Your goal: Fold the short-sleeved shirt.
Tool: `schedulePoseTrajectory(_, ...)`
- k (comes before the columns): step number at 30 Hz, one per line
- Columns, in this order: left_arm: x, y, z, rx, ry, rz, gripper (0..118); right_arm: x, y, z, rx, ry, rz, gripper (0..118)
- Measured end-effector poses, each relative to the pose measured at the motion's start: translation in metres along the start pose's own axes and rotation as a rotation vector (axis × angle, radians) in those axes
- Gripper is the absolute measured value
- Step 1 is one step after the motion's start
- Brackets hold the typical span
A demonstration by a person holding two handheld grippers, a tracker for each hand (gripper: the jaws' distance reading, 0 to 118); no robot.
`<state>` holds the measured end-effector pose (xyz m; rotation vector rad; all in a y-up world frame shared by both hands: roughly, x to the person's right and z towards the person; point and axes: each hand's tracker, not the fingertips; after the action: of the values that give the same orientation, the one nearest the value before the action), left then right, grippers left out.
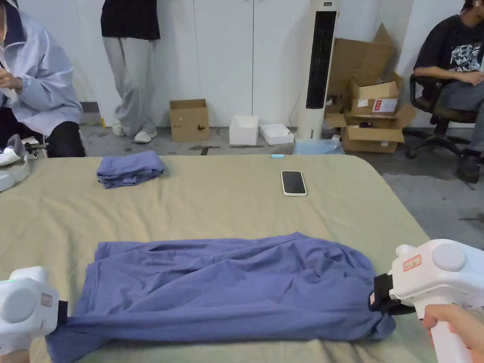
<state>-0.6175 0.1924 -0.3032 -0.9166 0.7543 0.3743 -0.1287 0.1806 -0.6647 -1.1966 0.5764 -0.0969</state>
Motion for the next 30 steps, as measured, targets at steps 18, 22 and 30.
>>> schedulePoseTrajectory(18, -0.072, -0.22, 0.152, 0.091, -0.015, 0.025, 2, 0.049, -0.321, 0.14, 0.102, -0.033, 0.01, 1)
schedulePoseTrajectory(22, -0.078, -0.237, 0.153, 0.072, -0.042, 0.02, 4, 0.061, -0.342, 0.132, 0.084, -0.024, 0.016, 1)
schedulePoseTrajectory(30, -0.088, -0.25, 0.183, 0.141, -0.029, 0.063, 84, 0.038, -0.332, 0.159, 0.224, -0.148, 0.143, 93)
